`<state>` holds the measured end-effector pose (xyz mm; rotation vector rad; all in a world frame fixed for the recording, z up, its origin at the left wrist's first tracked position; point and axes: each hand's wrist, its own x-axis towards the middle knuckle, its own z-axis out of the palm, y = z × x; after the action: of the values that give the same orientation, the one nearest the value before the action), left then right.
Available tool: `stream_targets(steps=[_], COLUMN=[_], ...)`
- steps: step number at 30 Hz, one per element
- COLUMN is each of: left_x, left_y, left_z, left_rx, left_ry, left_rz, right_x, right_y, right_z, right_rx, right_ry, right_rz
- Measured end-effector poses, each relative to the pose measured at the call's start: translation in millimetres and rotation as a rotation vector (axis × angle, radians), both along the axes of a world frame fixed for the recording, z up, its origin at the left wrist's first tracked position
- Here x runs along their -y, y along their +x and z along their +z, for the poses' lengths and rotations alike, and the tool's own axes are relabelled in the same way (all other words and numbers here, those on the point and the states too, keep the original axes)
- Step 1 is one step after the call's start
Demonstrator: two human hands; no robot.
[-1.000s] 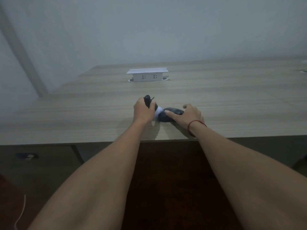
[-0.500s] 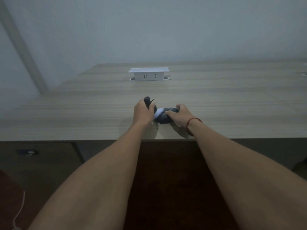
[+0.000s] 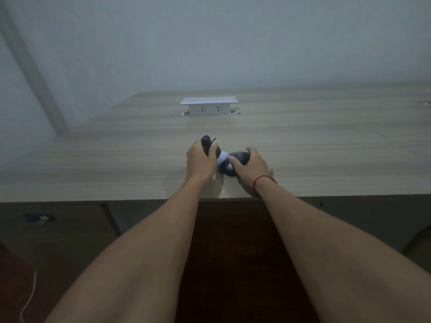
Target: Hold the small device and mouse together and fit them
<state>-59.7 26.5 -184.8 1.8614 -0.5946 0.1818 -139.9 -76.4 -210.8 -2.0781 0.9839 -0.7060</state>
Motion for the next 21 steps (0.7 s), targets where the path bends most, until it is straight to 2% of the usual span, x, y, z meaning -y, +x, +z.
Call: stream_targets(steps=[2, 5, 6, 10, 13, 15, 17, 21], left_x=[-2, -8, -10, -7, -5, -2, 2, 0], left_y=[1, 5, 7, 2, -4, -7, -10, -8], left_z=[3, 0, 0, 8, 7, 10, 14, 11], left_rx=[-0.007, -0.008, -0.012, -0.044, -0.05, -0.036, -0.067, -0.01], left_ry=[0.004, 0.198, 0.211, 0.072, 0.205, 0.173, 0.085, 0.213], left_rz=[-0.019, -0.011, 0.01, -0.007, 0.086, 0.143, 0.075, 0.12], right_x=[-2, -1, -1, -5, -4, -3, -5, -6], right_y=[0, -3, -4, -5, -6, -7, -7, -7], right_z=[4, 9, 10, 10, 10, 8, 7, 8], right_rx=[-0.042, -0.062, -0.058, -0.046, -0.042, -0.028, -0.028, -0.042], right_ry=[0.013, 0.008, -0.003, -0.054, -0.047, -0.051, -0.069, -0.063], right_rz=[0.028, 0.082, 0.092, 0.072, 0.092, 0.116, 0.126, 0.154])
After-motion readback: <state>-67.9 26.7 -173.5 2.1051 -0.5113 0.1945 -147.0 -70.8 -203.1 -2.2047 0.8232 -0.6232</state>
